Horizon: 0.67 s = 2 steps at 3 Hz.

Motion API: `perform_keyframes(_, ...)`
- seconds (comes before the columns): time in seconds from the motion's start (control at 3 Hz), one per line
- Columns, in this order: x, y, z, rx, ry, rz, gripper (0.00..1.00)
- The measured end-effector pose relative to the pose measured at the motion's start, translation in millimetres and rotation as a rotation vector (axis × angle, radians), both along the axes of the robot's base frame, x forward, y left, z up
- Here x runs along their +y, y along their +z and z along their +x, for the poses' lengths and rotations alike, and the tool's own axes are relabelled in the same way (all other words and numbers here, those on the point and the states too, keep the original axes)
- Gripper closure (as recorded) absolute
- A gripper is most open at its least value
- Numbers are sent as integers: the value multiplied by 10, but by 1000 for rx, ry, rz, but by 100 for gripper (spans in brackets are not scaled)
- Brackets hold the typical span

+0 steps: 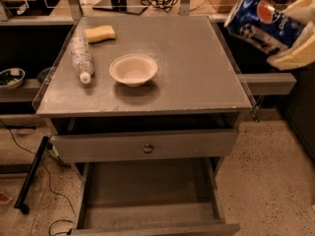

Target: Place pepsi can into middle drawer

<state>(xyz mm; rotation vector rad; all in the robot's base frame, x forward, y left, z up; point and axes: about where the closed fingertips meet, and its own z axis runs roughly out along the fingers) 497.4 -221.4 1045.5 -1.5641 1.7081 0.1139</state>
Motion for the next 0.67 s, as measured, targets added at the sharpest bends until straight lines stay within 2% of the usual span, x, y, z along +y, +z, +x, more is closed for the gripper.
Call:
perform_keyframes(0.33, 63, -378, -239, 74, 7, -15, 100)
perform_keyframes(0.67, 98, -664, -339, 130, 11, -29, 100)
